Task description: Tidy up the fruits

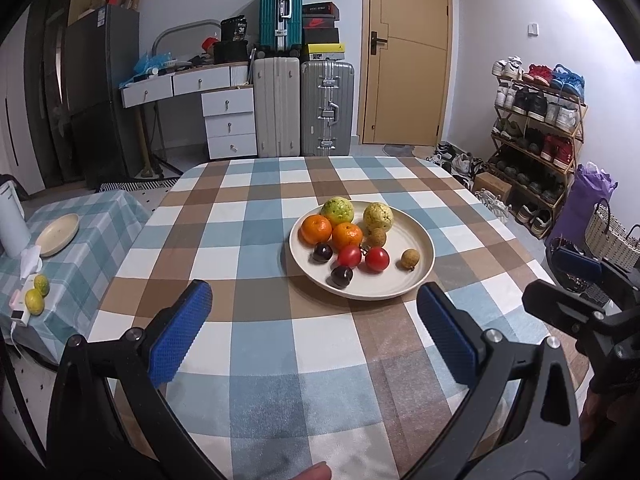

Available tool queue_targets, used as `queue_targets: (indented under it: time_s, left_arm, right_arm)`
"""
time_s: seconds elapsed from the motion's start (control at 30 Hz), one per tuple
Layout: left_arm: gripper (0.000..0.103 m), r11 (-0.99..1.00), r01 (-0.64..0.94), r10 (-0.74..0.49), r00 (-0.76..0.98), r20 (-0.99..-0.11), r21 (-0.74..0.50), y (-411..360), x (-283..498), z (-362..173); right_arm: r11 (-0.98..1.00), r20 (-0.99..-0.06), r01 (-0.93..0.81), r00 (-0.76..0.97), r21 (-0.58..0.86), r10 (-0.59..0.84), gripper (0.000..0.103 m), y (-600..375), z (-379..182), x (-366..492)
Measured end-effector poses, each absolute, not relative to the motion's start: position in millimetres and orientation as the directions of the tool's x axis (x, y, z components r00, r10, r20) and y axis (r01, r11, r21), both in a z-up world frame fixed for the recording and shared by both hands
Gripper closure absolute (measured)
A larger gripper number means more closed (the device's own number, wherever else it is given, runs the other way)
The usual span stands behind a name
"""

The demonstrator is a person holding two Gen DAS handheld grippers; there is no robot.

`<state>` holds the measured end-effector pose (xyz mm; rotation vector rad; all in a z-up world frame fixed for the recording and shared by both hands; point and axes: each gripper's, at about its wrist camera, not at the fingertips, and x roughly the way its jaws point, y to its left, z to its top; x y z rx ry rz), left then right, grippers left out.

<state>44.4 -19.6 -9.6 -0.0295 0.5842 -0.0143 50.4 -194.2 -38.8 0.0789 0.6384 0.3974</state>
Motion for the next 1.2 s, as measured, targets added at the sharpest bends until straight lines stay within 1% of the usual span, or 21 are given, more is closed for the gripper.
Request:
queue_targets:
  time_s: [0.47,0.63,1.1,1.2]
  left_arm:
    - [0.001,0.999,0.008,-0.026,0.833,-0.553,-0.035,-19.8,44.3,-9.7]
    - [0.001,0.998,0.01,-0.04,0.83,-0.557,-0.056,-18.6,44.2,-9.5]
    - [0.001,0.998,-0.01,-0.024,0.834,-0.552,-0.057,-19.7,44.4,-11.4]
    - [0.001,0.998,-0.03,-0.001,0.832,-0.555,-0.047,-20.0,44.4,-11.4]
  right_arm:
    - [0.922,-0.562,-0.338,0.732,0.192,0.385,0.0,-193.9,-40.5,50.4]
    - [0.922,-0.565,-0.335,0.73,0.192,0.383,0.0,-193.8,-41.2,50.7]
    - [0.923,-0.568,-0.334,0.729,0.192,0.382,0.0,-193.7,-40.7,51.2]
    - [0.923,-0.568,-0.335,0.729,0.192,0.383,0.0,-193.4,-40.7,51.0]
